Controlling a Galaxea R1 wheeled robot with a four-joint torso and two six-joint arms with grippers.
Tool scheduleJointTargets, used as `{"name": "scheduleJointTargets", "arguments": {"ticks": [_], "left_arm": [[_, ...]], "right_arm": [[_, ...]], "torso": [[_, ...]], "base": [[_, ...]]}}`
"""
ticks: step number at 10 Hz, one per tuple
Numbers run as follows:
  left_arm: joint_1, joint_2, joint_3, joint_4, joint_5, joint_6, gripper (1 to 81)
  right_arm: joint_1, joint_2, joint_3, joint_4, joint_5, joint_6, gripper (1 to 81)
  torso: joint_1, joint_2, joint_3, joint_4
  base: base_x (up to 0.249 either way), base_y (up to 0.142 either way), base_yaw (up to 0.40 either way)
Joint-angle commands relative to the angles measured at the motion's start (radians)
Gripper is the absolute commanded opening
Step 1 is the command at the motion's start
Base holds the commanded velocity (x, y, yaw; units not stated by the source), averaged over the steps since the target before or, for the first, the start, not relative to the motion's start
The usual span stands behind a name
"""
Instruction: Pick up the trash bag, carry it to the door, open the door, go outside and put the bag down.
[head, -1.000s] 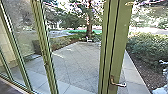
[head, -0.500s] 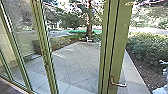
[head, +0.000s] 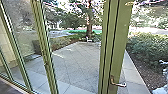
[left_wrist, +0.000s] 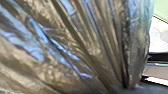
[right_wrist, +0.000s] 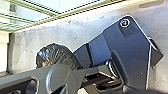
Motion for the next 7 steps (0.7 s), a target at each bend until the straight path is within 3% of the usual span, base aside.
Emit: {"name": "scheduleJointTargets", "arguments": {"ticks": [1, 3, 6, 7], "left_arm": [[-0.056, -0.005, 0.002, -0.005, 0.072, 0.004, 1.0], [-0.056, -0.005, 0.000, -0.005, 0.072, 0.004, 1.0], [-0.056, -0.004, 0.000, -0.004, 0.072, 0.007, 1.0], [-0.056, -0.002, 0.000, -0.002, 0.072, 0.007, 1.0]], "right_arm": [[0.101, -0.207, 0.215, -0.005, -0.045, -0.007, 81.1], [0.158, -0.325, 0.320, 0.012, -0.048, -0.005, 81.1], [0.250, -0.432, 0.412, 0.063, -0.065, 0.000, 81.1], [0.296, -0.460, 0.432, 0.107, -0.082, 0.003, 81.1]], "torso": [[0.000, 0.000, 0.000, 0.000], [0.000, 0.000, 0.000, 0.000], [0.000, 0.000, 0.000, 0.000], [0.000, 0.000, 0.000, 0.000]], "base": [[0.000, 0.000, 0.000], [0.000, 0.000, 0.000], [0.000, 0.000, 0.000], [0.000, 0.000, 0.000]]}}
